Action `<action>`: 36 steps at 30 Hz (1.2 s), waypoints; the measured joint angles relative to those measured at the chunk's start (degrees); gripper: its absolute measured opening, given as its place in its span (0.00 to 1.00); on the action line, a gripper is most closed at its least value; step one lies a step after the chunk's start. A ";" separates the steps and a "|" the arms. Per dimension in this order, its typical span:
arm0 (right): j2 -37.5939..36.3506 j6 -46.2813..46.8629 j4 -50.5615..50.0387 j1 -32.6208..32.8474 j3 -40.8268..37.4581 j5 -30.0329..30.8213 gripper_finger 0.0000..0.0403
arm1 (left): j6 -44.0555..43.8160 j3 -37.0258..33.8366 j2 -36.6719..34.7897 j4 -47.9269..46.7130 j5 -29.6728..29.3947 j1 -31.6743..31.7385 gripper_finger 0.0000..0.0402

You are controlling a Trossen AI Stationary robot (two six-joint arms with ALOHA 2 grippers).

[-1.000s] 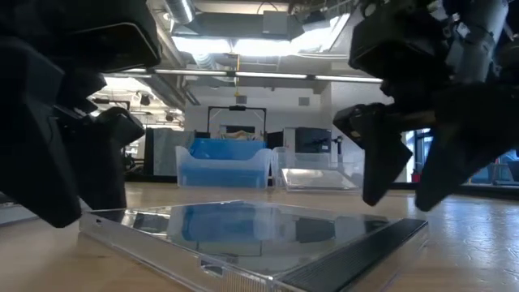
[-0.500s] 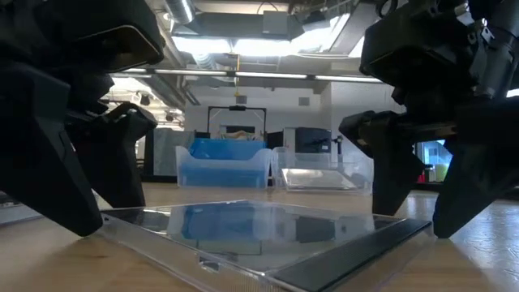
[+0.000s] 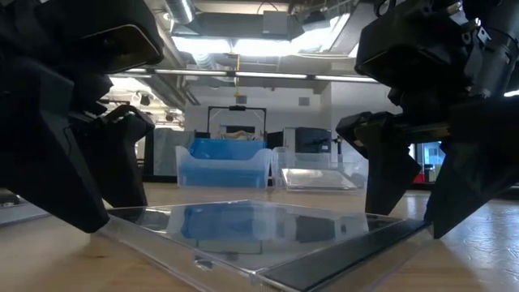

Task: Pick & place jewel cases by type
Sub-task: Put the right black CD case into the transparent bin

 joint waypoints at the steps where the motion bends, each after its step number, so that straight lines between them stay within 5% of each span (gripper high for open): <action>1: 0.01 0.10 0.02 -0.01 0.00 0.00 0.52 | 1.14 0.00 0.00 -0.10 -0.03 0.00 0.53; 19: 0.08 8.47 -2.08 -0.68 0.10 3.60 0.52 | 3.73 0.22 -0.31 -4.26 -1.35 4.65 0.53; 26: 0.08 7.11 -1.65 -1.68 -0.04 5.73 0.52 | 7.63 0.07 -0.11 -5.31 -10.68 7.34 0.53; 36: 0.03 11.44 -1.94 -4.93 -0.11 6.99 0.52 | 15.31 0.07 -0.27 -7.47 -15.80 12.95 0.53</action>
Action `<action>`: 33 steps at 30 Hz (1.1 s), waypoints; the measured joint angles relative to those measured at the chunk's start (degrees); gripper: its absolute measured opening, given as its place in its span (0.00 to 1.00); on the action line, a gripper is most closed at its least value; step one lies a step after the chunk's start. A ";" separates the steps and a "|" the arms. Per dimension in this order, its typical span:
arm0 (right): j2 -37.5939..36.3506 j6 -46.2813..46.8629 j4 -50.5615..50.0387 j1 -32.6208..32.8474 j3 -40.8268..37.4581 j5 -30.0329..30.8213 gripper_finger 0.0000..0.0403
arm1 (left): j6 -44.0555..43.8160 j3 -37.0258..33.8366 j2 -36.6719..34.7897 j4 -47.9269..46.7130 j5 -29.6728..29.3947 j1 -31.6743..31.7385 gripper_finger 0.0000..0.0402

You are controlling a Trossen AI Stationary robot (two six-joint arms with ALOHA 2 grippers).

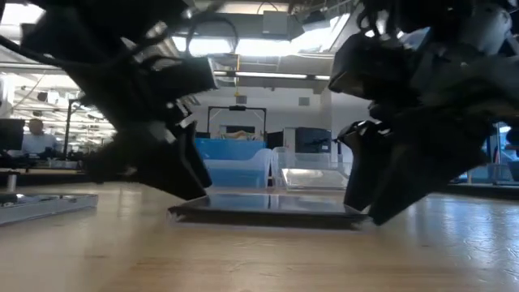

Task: Pick & place jewel cases by type
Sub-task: Put the right black CD case into the transparent bin

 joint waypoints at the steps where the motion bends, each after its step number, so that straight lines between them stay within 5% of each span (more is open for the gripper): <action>1: 0.00 1.02 0.06 -0.33 0.00 0.07 0.52 | 1.37 -0.02 0.06 -0.05 -1.01 0.68 0.53; 8: 0.10 2.05 3.06 -1.67 -0.07 1.74 0.52 | 6.97 -0.09 0.29 0.52 -3.81 6.39 0.53; 15: 0.33 -0.64 6.92 -2.85 -0.26 0.79 0.52 | 11.80 -0.09 0.22 5.31 3.83 13.07 0.53; 21: 0.42 -1.38 8.28 -4.54 -0.24 0.91 0.52 | 17.59 -0.09 0.33 8.18 4.52 17.07 0.53; 33: -0.02 -4.98 8.46 -4.73 0.97 -0.47 0.52 | 22.82 0.07 -4.03 6.62 2.94 16.58 0.53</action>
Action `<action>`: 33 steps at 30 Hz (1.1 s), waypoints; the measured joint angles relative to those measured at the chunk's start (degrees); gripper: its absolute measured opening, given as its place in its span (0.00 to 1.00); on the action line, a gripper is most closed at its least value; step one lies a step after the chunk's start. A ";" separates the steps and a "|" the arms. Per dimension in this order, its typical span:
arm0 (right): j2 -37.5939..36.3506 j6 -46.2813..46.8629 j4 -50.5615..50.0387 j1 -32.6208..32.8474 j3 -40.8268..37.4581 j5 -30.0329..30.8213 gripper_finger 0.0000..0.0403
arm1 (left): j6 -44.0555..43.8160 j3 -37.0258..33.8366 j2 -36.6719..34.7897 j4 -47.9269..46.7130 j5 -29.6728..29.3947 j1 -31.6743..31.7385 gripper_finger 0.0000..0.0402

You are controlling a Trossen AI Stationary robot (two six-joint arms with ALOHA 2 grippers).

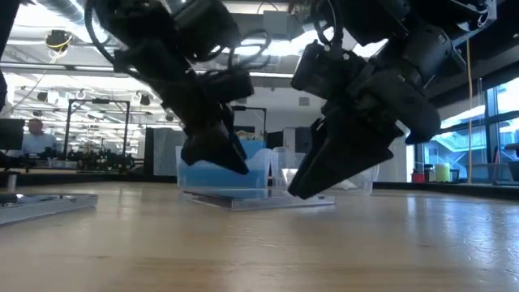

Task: Pick & place jewel cases by type
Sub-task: Put the right black CD case into the transparent bin

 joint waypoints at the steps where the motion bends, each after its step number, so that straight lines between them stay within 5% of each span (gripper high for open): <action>1: 0.00 -0.30 -0.21 0.02 0.38 -0.19 0.52 | 0.18 0.00 -0.77 -0.78 -1.23 -0.20 0.53; 16: -9.14 -1.81 -23.40 -1.08 1.92 8.17 0.52 | -19.89 0.02 -12.16 -26.34 7.42 -7.38 0.53; 33: -8.98 -3.11 -7.73 -8.90 -10.00 0.62 0.52 | -27.50 -8.41 -10.92 -17.19 11.80 -7.59 0.53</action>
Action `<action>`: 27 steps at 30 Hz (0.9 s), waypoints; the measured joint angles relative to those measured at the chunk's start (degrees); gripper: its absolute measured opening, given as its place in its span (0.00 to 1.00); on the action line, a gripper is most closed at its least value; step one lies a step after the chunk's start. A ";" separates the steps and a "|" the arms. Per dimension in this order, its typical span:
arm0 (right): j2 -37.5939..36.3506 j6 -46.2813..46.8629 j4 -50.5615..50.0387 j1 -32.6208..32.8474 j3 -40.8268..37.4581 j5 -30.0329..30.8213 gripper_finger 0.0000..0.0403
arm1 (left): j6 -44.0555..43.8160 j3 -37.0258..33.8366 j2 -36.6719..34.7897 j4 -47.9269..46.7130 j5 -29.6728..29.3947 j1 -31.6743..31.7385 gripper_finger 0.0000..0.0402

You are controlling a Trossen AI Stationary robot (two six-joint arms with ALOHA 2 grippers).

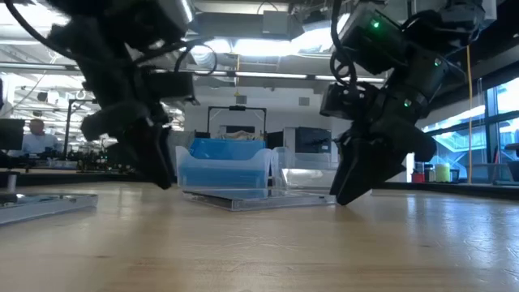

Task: Pick & place jewel cases by type
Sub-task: Put the right black CD case into the transparent bin

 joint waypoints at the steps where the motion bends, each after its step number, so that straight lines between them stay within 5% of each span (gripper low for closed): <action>1: 0.00 -0.01 0.68 0.01 -0.29 -0.20 0.52 | 0.29 -0.96 0.00 1.93 0.85 0.51 0.53; 16: 0.19 0.37 5.18 0.06 -0.96 -5.96 0.52 | 3.86 -7.96 0.54 16.32 11.00 7.31 0.53; 27: 0.23 0.37 5.97 0.07 -0.98 -6.15 0.52 | 8.59 -7.92 3.58 22.38 12.73 8.11 0.53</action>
